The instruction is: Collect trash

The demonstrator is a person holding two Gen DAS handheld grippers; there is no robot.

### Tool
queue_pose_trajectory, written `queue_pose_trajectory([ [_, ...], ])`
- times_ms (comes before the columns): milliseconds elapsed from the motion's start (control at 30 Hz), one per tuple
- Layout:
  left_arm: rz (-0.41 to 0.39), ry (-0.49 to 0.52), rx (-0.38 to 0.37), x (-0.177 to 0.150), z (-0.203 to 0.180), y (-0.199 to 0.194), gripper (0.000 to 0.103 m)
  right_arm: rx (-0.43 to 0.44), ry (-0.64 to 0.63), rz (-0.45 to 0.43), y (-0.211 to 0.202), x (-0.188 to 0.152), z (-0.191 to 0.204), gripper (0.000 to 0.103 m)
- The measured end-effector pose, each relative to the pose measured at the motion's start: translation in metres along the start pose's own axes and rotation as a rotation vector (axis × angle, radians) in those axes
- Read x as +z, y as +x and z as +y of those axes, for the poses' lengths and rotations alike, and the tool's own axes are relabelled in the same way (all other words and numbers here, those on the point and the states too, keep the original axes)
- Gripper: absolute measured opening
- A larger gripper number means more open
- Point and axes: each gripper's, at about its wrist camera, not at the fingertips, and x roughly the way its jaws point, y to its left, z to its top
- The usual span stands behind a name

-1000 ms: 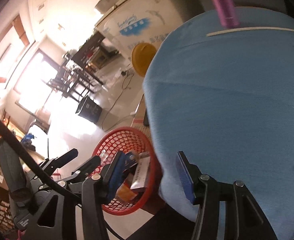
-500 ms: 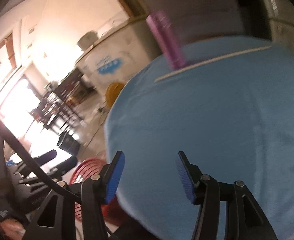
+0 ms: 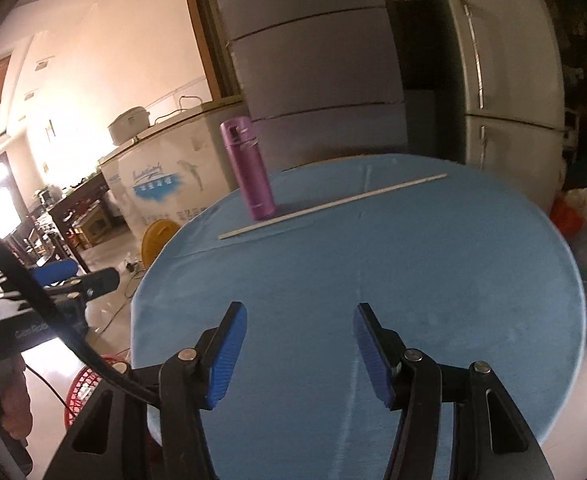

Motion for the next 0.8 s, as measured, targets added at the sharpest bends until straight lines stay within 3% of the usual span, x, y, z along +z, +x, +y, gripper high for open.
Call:
queue_pose_trajectory([
  [433, -0.104, 0.08, -0.045, 0.037, -0.046, -0.028, 0.07, -0.106, 0.022, -0.074, -0.038, 0.021, -0.027, 0.061],
  [567, -0.141, 0.079, -0.055, 0.046, -0.051, -0.038, 0.084, -0.126, 0.025, -0.089, -0.046, 0.027, -0.033, 0.061],
  [800, -0.184, 0.08, -0.073, 0.055, -0.056, -0.049, 0.085, -0.142, 0.034, -0.102, -0.053, 0.034, -0.036, 0.061],
])
